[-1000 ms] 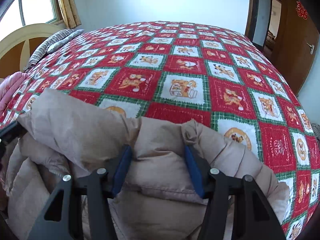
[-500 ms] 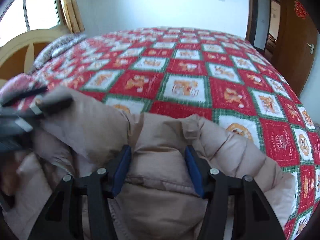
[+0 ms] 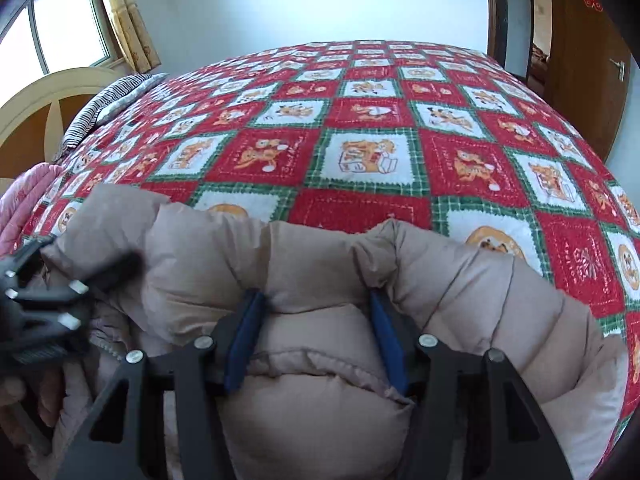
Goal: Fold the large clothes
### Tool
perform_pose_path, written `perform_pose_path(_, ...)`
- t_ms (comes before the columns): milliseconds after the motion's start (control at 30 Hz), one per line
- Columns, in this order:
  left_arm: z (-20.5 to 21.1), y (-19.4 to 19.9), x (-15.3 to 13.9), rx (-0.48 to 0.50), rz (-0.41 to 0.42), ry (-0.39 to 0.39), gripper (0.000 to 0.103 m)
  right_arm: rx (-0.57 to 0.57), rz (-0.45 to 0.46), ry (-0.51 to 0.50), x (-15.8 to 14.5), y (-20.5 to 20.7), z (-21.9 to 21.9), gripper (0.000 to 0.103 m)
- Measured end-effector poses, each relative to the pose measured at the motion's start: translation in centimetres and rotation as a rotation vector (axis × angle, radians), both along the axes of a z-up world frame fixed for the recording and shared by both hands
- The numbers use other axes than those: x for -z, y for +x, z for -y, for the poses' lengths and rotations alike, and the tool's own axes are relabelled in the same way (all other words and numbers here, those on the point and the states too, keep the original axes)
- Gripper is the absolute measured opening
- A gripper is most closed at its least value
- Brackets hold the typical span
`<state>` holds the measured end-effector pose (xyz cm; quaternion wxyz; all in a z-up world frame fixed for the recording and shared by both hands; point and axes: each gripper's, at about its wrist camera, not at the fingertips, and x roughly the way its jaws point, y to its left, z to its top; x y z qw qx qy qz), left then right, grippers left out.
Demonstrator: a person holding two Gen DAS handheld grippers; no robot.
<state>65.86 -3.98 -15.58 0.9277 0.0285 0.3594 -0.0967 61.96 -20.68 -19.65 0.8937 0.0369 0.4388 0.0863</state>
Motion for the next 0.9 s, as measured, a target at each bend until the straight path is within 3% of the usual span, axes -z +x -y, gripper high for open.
perform_pose_path(100,-1.2,-0.7,-3.0,-0.028,0.055,-0.11,0.098,-0.005,0.007,-0.058,0.1,-0.3,-0.7,0.058)
perform_pose_path(200,0.4,-0.2,-4.4,0.003,0.06,-0.082,0.098,-0.002,0.013,-0.061,0.2,-0.4,-0.7,0.058)
perform_pose_path(267,2.1,1.0,-3.3,0.007,0.005,0.023,0.098,-0.001,0.015,-0.05,0.3,-0.3,-0.6,0.058)
perform_pose_path(333,2.6,2.4,-0.7,-0.063,-0.072,0.153,0.098,0.0,0.015,-0.046,0.3,-0.3,-0.5,0.058)
perform_pose_path(367,2.3,2.8,0.6,-0.076,-0.114,0.162,0.098,0.0,0.017,-0.045,0.3,-0.2,-0.5,0.058)
perform_pose_path(467,0.8,3.4,3.0,-0.097,-0.189,0.073,0.1,0.0,0.018,-0.036,0.3,-0.3,-0.5,0.058)
perform_pose_path(633,1.3,3.0,3.9,-0.097,-0.181,0.114,0.102,-0.004,0.007,-0.052,0.4,-0.1,-0.7,0.058)
perform_pose_path(900,1.2,3.1,4.3,-0.099,-0.174,0.097,0.102,-0.003,-0.001,-0.102,0.5,0.0,-1.4,0.058)
